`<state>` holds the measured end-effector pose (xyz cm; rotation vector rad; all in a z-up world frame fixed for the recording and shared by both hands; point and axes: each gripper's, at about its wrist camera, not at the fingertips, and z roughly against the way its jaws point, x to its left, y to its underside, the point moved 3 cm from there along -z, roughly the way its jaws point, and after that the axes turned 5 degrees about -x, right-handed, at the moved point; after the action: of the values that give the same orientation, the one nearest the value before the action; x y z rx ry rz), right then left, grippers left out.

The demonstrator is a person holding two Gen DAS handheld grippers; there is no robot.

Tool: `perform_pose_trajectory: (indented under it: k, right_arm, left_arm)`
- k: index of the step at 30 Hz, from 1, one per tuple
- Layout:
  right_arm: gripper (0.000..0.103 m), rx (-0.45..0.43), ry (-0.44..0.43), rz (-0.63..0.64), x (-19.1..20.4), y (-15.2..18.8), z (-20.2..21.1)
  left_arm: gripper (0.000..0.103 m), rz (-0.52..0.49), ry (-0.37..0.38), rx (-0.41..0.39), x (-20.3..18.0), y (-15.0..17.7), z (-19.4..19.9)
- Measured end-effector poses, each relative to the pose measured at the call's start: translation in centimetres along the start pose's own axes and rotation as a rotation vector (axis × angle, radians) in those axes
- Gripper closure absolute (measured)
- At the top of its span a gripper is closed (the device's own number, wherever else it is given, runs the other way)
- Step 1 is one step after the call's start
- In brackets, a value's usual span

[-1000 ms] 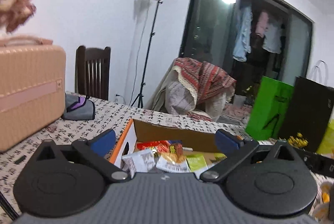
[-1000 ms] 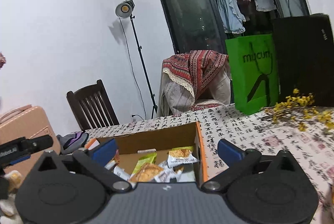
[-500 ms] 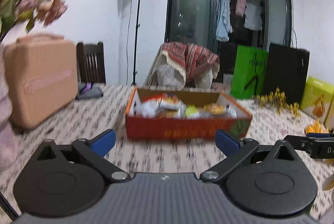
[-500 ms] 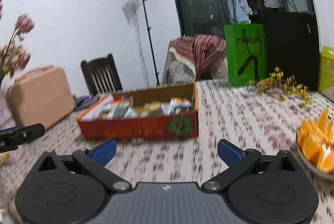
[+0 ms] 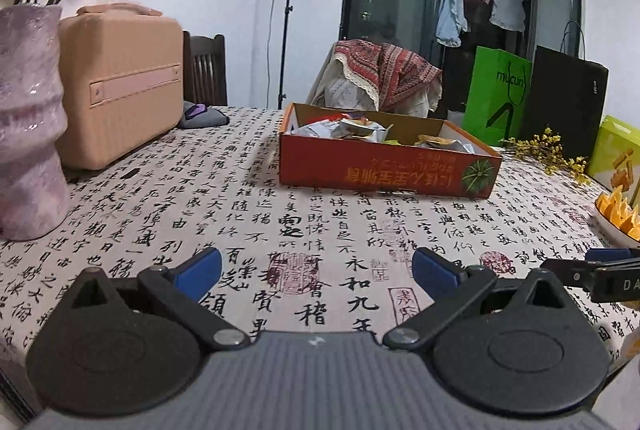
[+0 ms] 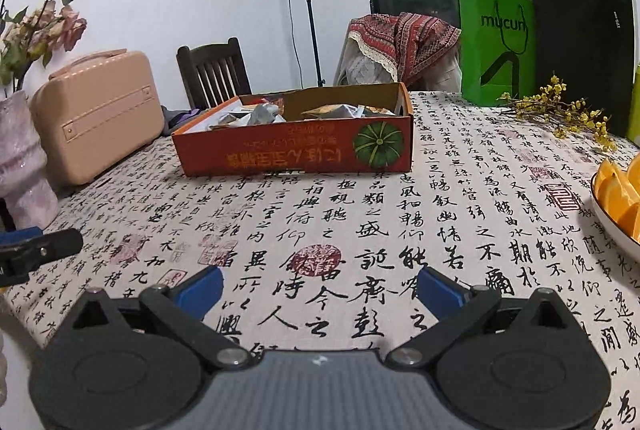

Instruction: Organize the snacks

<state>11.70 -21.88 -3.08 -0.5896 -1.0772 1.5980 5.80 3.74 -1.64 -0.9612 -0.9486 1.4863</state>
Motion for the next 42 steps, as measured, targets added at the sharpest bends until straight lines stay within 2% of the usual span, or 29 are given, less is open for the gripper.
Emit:
perform_pose_trajectory:
  k: [42]
  right_arm:
    - [0.0,-0.002,0.009,-0.007,-0.3,-0.32,0.17]
  left_arm:
    - [0.0,-0.021,0.038,0.006,-0.6,0.19,-0.27]
